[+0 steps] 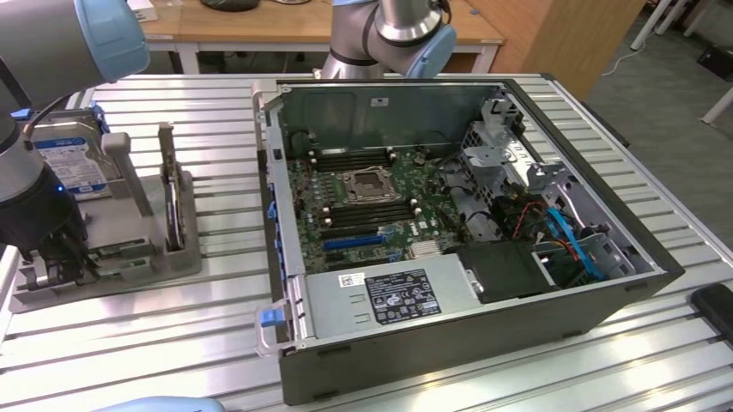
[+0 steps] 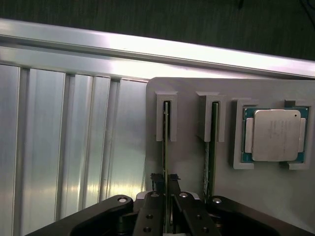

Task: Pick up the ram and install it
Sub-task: 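Pick up the ram and move it above insertion slot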

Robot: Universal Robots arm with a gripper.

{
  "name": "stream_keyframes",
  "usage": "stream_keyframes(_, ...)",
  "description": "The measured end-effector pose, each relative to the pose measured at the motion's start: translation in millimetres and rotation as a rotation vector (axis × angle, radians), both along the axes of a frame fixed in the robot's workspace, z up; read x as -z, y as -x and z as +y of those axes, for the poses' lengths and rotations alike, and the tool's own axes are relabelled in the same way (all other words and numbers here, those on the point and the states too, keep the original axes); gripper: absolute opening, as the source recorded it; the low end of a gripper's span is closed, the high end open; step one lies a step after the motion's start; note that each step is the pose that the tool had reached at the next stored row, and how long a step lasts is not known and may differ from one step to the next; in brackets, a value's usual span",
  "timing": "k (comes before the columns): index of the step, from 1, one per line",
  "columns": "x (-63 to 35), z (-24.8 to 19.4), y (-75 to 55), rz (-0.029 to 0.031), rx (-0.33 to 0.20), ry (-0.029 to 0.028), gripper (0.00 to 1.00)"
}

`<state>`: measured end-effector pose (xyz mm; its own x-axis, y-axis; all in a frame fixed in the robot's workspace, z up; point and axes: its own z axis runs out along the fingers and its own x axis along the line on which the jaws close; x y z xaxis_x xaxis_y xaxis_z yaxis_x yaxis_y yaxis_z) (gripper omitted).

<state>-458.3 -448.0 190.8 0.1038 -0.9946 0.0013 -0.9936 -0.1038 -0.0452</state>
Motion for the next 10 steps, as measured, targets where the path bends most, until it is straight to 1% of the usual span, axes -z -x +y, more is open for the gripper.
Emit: stream_keyframes(10,-3.0,-0.1,0.0,0.0000,0.000,-0.0004,0.14)
